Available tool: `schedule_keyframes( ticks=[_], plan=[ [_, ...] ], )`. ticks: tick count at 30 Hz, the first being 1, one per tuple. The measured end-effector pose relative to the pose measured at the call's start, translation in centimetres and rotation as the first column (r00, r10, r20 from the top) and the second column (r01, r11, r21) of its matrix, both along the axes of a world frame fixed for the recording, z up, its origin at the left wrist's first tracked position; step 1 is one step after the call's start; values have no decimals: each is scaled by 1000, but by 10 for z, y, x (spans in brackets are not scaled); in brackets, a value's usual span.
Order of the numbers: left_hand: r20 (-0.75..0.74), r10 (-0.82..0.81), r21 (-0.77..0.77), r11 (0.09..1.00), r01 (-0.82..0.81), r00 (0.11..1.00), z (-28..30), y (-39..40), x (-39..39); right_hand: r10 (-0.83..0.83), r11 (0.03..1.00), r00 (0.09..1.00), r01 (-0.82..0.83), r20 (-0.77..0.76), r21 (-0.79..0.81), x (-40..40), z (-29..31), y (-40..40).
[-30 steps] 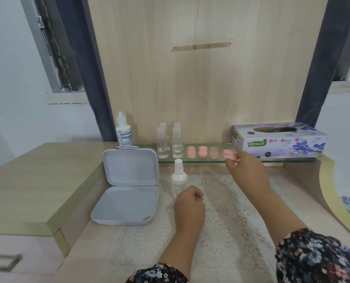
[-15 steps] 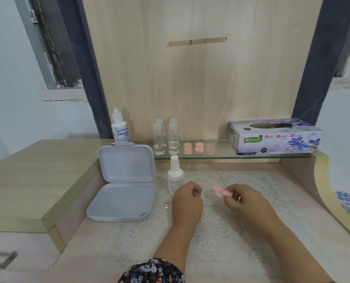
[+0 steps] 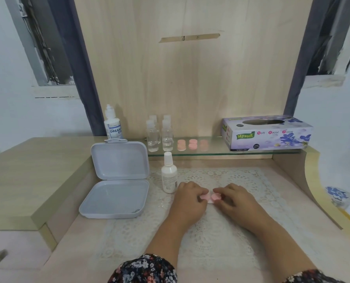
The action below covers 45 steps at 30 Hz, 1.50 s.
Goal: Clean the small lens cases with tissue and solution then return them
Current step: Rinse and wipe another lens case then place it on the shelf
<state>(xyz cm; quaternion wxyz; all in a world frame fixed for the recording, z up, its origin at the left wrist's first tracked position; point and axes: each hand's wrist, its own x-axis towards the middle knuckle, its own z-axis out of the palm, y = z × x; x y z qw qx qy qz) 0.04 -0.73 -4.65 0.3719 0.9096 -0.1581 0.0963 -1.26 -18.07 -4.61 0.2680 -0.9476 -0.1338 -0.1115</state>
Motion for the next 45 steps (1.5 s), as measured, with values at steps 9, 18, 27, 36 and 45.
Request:
schedule_keyframes(
  ticks=[9, 18, 27, 36, 45],
  plan=[
    [-11, 14, 42, 999, -13, 1000, -1, 0, 3, -5, 999, 1000, 5, -14, 49, 5, -2, 0],
    [5, 11, 87, 996, -11, 1000, 1, 0, 1, 9, 999, 1000, -8, -16, 33, 9, -5, -1],
    [-2, 20, 165, 986, -19, 1000, 1, -3, 2, 16, 999, 1000, -16, -5, 31, 10, -6, -1],
    [-42, 52, -2, 999, -52, 998, 2, -4, 0, 13, 999, 1000, -13, 6, 43, 9, -4, 0],
    [-70, 18, -162, 986, -29, 997, 4, -2, -2, 26, 999, 1000, -26, -6, 45, 7, -2, -1]
  ],
)
